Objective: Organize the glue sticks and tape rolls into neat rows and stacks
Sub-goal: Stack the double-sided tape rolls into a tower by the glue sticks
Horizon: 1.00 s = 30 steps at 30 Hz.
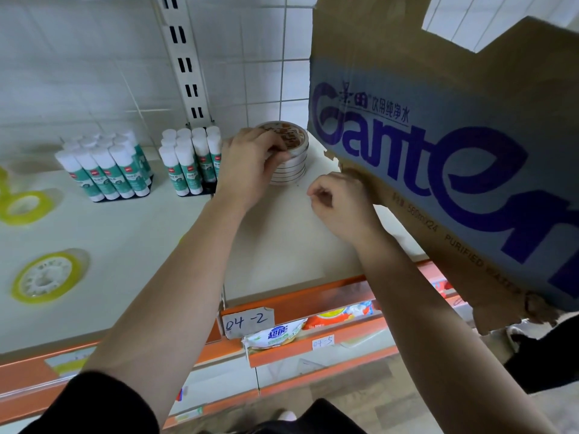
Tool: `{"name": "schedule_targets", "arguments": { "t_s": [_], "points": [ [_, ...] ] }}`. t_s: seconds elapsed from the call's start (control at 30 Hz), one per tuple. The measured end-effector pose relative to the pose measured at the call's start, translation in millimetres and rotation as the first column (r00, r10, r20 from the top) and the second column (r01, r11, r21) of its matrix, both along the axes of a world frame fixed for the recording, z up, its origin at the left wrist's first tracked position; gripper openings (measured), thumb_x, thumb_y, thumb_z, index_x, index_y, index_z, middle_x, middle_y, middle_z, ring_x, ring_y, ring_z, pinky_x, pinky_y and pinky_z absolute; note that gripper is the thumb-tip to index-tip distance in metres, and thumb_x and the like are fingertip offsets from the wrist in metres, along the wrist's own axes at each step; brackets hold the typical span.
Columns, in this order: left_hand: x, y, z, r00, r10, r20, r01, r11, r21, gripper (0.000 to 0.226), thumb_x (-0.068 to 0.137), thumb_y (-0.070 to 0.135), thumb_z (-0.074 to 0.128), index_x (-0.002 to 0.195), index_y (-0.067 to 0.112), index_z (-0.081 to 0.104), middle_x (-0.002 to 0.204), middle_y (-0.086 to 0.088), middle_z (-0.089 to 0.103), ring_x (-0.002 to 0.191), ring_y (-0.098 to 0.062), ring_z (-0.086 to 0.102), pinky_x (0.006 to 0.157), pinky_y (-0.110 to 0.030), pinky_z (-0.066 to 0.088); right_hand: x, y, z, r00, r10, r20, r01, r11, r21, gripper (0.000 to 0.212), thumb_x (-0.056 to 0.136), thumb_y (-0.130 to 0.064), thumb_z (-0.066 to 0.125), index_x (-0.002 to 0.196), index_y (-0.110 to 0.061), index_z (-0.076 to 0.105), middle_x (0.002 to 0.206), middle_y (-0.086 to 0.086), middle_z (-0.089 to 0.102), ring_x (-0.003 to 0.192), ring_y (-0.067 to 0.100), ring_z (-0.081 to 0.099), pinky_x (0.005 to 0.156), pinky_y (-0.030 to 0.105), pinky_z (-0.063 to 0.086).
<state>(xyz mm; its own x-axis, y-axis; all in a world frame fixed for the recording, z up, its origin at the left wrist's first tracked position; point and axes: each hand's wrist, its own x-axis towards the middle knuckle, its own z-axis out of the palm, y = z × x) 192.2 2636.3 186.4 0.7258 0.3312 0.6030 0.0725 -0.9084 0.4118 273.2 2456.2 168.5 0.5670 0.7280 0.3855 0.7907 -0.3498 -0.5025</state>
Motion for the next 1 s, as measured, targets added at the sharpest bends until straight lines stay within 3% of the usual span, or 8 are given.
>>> {"name": "schedule_targets", "arguments": {
  "t_s": [0.13, 0.73, 0.87, 1.0],
  "points": [
    [1, 0, -1, 1.000, 0.012, -0.012, -0.012, 1.000, 0.028, 0.031, 0.084, 0.037, 0.065, 0.091, 0.008, 0.073, 0.094, -0.012, 0.069, 0.096, -0.039, 0.061, 0.080, -0.049, 0.048, 0, 0, 1, 1.000, -0.009, -0.007, 0.009, 1.000, 0.000, 0.009, 0.084, -0.005, 0.066, 0.090, -0.008, 0.071, 0.087, 0.004, 0.070, 0.078, 0.018, 0.064, 0.074, 0.041, 0.056],
    [1, -3, 3, 0.998, 0.006, -0.054, -0.003, 0.998, 0.060, 0.032, 0.082, 0.030, 0.068, 0.094, 0.001, 0.073, 0.093, -0.017, 0.069, 0.095, -0.042, 0.059, 0.079, -0.046, 0.049, 0, 1, 0, 1.000, -0.015, -0.022, 0.015, 1.000, -0.007, 0.010, 0.086, -0.006, 0.066, 0.095, -0.008, 0.071, 0.091, 0.003, 0.070, 0.082, 0.016, 0.064, 0.076, 0.039, 0.057],
    [-4, -6, 12, 0.997, 0.002, -0.081, 0.006, 0.995, 0.097, 0.029, 0.081, 0.023, 0.072, 0.100, 0.002, 0.073, 0.102, -0.017, 0.068, 0.101, -0.041, 0.058, 0.083, -0.046, 0.049, -3, 3, 6, 0.999, -0.022, -0.030, 0.023, 0.999, 0.042, 0.014, 0.088, -0.011, 0.065, 0.102, -0.009, 0.068, 0.097, 0.004, 0.070, 0.087, 0.013, 0.062, 0.079, 0.033, 0.055],
    [-26, -5, 28, 0.997, -0.067, -0.029, 0.070, 0.986, 0.151, 0.027, 0.087, 0.016, 0.061, 0.109, 0.002, 0.069, 0.105, -0.017, 0.065, 0.100, -0.039, 0.059, 0.085, -0.043, 0.049, -9, 9, 20, 0.999, 0.017, 0.033, -0.021, 0.992, 0.121, 0.020, 0.088, -0.012, 0.065, 0.108, -0.009, 0.067, 0.100, 0.003, 0.068, 0.091, 0.012, 0.059, 0.080, 0.034, 0.053]
  ]
}}
